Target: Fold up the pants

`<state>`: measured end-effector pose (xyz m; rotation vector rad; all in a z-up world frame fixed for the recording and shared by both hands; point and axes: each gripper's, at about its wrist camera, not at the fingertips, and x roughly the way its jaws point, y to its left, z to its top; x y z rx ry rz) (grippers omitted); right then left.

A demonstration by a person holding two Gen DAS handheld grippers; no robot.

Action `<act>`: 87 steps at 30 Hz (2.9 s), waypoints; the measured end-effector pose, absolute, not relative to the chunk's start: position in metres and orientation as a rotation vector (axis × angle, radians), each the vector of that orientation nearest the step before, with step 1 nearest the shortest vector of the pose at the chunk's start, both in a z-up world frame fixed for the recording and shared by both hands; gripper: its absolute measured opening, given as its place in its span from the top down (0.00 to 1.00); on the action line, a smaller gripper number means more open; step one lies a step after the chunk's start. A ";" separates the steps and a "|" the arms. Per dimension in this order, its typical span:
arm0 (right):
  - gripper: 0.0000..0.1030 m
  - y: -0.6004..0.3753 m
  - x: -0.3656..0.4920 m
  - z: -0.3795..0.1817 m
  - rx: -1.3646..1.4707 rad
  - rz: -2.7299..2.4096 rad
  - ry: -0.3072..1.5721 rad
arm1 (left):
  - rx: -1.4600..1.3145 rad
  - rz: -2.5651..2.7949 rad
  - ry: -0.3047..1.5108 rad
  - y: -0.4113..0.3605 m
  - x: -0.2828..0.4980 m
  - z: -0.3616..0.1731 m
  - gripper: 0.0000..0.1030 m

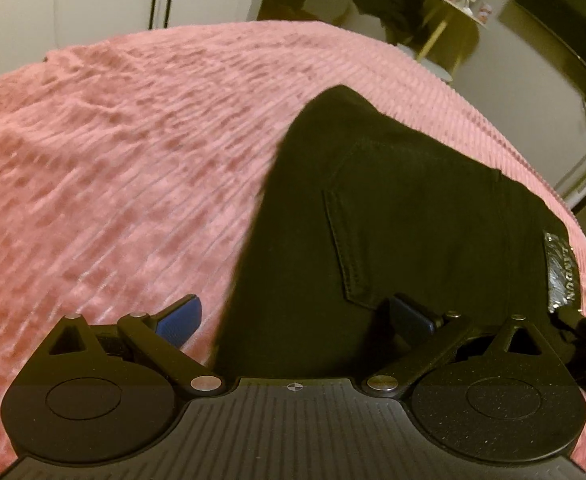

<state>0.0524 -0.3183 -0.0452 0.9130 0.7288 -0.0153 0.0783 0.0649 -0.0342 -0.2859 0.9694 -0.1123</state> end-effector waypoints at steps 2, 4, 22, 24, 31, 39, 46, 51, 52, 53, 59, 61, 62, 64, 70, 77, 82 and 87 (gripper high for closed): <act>0.79 -0.307 0.051 -0.025 0.849 -0.028 0.678 | -0.292 -0.104 0.958 0.066 0.079 -0.032 0.00; 0.81 -0.306 0.044 -0.007 0.843 -0.033 0.614 | -0.297 -0.099 0.952 0.067 0.079 -0.030 0.00; 0.94 -0.314 0.010 0.015 0.521 -0.281 0.580 | -0.232 -0.097 0.949 0.059 0.077 -0.029 0.00; 0.94 -0.302 0.017 0.021 0.501 -0.222 0.576 | -0.231 -0.097 0.933 0.059 0.076 -0.026 0.00; 0.98 -0.263 0.031 -0.019 0.441 -0.137 0.780 | -0.234 -0.145 0.838 0.057 0.064 -0.011 0.00; 1.00 -0.255 0.025 -0.025 0.378 -0.152 0.826 | -0.125 -0.264 0.943 0.029 0.072 -0.023 0.00; 1.00 -0.263 0.020 -0.022 0.441 -0.133 0.807 | -0.132 -0.242 1.050 0.029 0.083 -0.040 0.00; 0.89 -0.263 0.021 0.021 0.425 -0.095 0.683 | -0.194 -0.267 0.914 0.039 0.071 -0.024 0.00; 0.87 -0.262 0.030 0.026 0.396 -0.101 0.673 | -0.204 -0.265 0.899 0.040 0.071 -0.023 0.00; 0.86 -0.263 0.042 0.032 0.373 -0.113 0.669 | -0.213 -0.263 0.890 0.040 0.072 -0.023 0.00; 0.87 -0.275 0.134 0.022 0.293 -0.184 0.745 | -0.206 -0.248 0.845 0.039 0.075 -0.020 0.00; 0.87 -0.278 0.151 0.002 0.235 -0.192 0.769 | -0.207 -0.232 0.848 0.040 0.077 -0.021 0.00; 0.91 -0.278 0.157 -0.014 0.206 -0.198 0.806 | -0.208 -0.227 0.857 0.041 0.078 -0.023 0.00; 0.93 -0.275 0.159 -0.036 0.142 -0.204 0.817 | -0.208 -0.219 0.880 0.041 0.082 -0.027 0.00; 0.93 -0.277 0.150 -0.032 0.154 -0.191 0.776 | -0.190 -0.201 0.891 0.039 0.086 -0.031 0.00; 0.62 -0.264 0.058 0.007 0.264 -0.226 0.689 | -0.195 -0.230 0.855 0.038 0.079 -0.024 0.00; 0.60 -0.251 0.028 -0.010 0.138 -0.229 0.775 | -0.159 -0.270 0.839 0.030 0.073 -0.019 0.00; 0.56 -0.254 0.032 -0.010 0.153 -0.214 0.779 | -0.119 -0.240 0.927 0.024 0.078 -0.026 0.00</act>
